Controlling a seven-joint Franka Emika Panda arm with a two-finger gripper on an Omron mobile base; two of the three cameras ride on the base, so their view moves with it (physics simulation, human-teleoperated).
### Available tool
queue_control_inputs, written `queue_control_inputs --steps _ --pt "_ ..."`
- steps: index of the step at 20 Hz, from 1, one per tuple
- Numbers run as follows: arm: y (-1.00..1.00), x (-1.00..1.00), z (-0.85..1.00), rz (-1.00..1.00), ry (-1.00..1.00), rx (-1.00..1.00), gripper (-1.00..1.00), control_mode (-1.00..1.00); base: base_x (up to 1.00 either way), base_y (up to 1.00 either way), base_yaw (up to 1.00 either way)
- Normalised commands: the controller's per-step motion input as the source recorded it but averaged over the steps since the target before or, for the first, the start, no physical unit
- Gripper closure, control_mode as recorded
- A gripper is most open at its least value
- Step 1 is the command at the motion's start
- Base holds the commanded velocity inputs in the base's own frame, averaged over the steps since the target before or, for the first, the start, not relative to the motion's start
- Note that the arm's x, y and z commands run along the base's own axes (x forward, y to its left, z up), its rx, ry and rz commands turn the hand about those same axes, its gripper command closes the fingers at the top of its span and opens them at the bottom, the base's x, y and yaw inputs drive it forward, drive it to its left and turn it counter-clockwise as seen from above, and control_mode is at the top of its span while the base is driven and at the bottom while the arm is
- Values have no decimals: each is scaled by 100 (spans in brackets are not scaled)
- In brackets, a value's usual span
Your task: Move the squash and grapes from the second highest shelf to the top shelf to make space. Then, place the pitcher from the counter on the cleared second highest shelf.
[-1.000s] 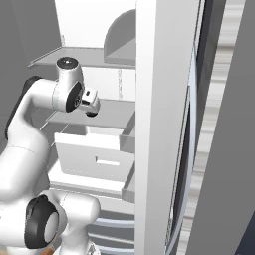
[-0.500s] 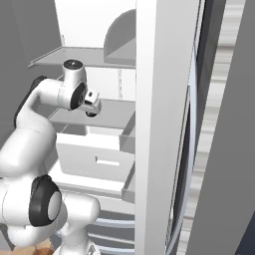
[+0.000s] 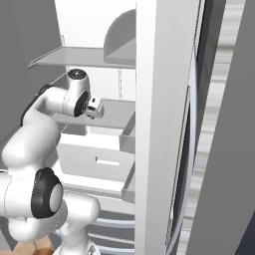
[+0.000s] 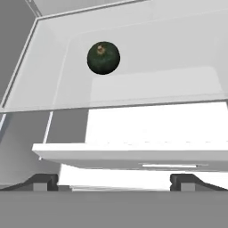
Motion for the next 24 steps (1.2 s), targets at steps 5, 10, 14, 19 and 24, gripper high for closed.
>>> queue_control_inputs --steps 5,10,14,19,24 --pt "12 32 -13 0 -6 0 -100 -100 0 0 0" --pt "18 34 -13 0 -3 0 -100 -100 0 0 0" --pt "12 35 -13 0 0 0 -100 -100 0 0 0" --pt "11 35 -17 0 0 0 -100 -100 0 0 0" --pt "9 39 -9 0 0 0 -100 -100 0 0 0"
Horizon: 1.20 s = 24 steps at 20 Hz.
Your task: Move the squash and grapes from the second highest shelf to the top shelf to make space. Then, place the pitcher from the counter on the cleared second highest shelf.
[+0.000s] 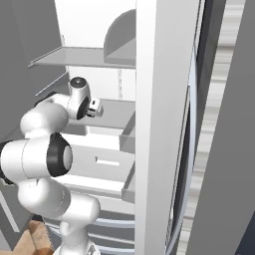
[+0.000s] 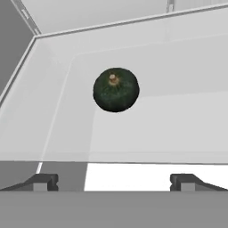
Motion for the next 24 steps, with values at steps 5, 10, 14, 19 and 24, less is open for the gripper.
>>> queue_control_inputs --steps 5,10,14,19,24 --pt "3 37 -6 0 0 0 -100 -100 0 0 0" --pt "3 31 -14 0 0 0 -100 -100 0 0 0" --pt "7 28 -17 0 0 0 -100 -100 0 0 0" --pt "8 30 -16 0 0 0 -100 -100 0 0 0" --pt "7 30 -17 0 0 0 -100 -100 0 0 0"
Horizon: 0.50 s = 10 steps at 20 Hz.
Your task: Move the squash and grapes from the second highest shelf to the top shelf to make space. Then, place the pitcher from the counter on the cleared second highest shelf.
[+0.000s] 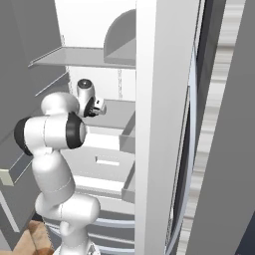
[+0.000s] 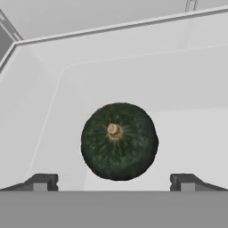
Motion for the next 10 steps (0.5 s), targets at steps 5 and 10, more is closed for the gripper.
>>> queue_control_inputs --steps 5,10 --pt "1 25 -20 0 0 0 -100 -100 0 0 0" --pt "6 22 -23 0 0 0 -100 -100 0 0 0"
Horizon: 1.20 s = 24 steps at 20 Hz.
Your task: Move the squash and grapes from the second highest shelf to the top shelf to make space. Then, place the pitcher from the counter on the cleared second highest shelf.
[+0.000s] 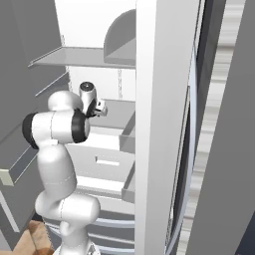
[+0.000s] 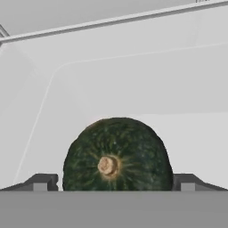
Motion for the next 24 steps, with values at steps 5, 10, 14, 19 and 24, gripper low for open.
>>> queue_control_inputs --steps 5,10,14,19,24 --pt "14 11 -28 0 0 0 100 -100 0 0 0" --pt "15 1 -31 0 0 0 100 -100 0 0 0" --pt "4 -23 -28 0 -6 0 100 -100 0 0 0" --pt "-2 -92 22 0 -7 0 100 -100 0 0 0" --pt "-19 -94 97 0 0 0 100 -100 0 0 0"
